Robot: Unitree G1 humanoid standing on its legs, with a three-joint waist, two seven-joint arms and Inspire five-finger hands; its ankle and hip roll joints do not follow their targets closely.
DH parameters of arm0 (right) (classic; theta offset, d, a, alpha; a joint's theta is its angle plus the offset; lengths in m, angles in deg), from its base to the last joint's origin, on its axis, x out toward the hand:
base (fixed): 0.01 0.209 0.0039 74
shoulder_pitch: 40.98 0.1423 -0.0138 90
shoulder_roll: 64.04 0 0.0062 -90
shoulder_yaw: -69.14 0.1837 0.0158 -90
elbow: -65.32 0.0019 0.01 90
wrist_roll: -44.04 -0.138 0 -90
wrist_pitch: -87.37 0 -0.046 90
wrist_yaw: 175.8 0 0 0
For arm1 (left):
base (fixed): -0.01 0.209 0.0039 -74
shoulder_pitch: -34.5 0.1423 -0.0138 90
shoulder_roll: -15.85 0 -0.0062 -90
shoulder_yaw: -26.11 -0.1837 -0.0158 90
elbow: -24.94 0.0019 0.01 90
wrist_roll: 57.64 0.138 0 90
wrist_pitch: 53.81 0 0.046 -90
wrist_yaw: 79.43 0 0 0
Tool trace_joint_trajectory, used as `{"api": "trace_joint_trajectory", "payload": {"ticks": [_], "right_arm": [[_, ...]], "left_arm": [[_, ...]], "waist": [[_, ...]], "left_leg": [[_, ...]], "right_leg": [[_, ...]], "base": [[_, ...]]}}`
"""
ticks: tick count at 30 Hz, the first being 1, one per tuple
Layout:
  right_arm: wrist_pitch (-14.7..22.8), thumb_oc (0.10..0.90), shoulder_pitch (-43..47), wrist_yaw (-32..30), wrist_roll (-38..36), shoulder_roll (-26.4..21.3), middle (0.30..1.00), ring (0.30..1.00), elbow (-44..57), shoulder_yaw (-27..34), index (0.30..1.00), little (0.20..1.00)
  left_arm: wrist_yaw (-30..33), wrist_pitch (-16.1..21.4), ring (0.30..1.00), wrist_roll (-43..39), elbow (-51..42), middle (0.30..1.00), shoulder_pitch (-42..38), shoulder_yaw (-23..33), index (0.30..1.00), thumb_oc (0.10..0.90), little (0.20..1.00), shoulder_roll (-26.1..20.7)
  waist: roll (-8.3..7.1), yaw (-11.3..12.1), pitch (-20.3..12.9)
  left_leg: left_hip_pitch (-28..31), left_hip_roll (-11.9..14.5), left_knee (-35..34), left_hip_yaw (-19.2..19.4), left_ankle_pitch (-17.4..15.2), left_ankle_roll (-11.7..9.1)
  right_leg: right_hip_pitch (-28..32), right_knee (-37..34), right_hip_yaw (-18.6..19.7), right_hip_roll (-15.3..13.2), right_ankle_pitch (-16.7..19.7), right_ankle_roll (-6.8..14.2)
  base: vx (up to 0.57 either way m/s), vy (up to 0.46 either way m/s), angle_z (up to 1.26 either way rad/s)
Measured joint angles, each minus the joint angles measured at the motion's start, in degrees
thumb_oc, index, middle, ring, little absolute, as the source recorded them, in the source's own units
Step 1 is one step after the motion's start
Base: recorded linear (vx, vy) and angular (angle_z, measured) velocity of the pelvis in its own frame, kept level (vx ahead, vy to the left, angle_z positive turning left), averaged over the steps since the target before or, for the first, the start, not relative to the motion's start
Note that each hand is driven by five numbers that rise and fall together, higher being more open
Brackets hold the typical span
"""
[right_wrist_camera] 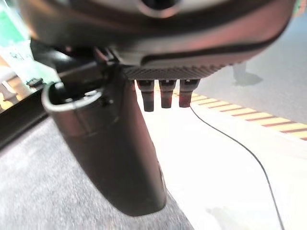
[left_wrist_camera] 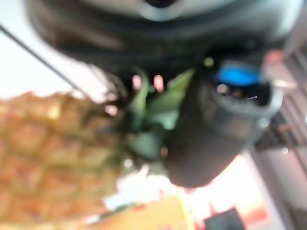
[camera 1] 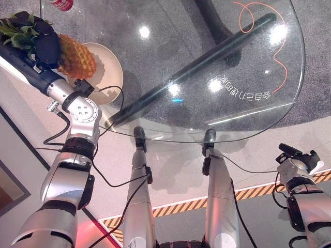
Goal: Pick up the fruit to the plate
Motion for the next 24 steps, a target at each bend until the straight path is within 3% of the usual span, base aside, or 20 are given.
{"api": "trace_joint_trajectory", "payload": {"ticks": [24], "right_arm": [[0.74,0.800,0.22,1.02,2.44,1.23,0.900,0.900,0.05,-1.29,0.900,0.900]], "left_arm": [[-5.51,-0.03,0.300,-0.55,4.17,0.300,-0.81,0.00,0.300,0.100,0.200,0.15]], "waist": [[-0.55,-0.10,0.05]], "left_leg": [[-0.27,0.07,-0.71,0.00,0.03,-0.36]], "right_leg": [[-0.31,-1.00,0.02,0.12,0.13,0.09]], "base": [[-0.01,0.002,0.00]]}}
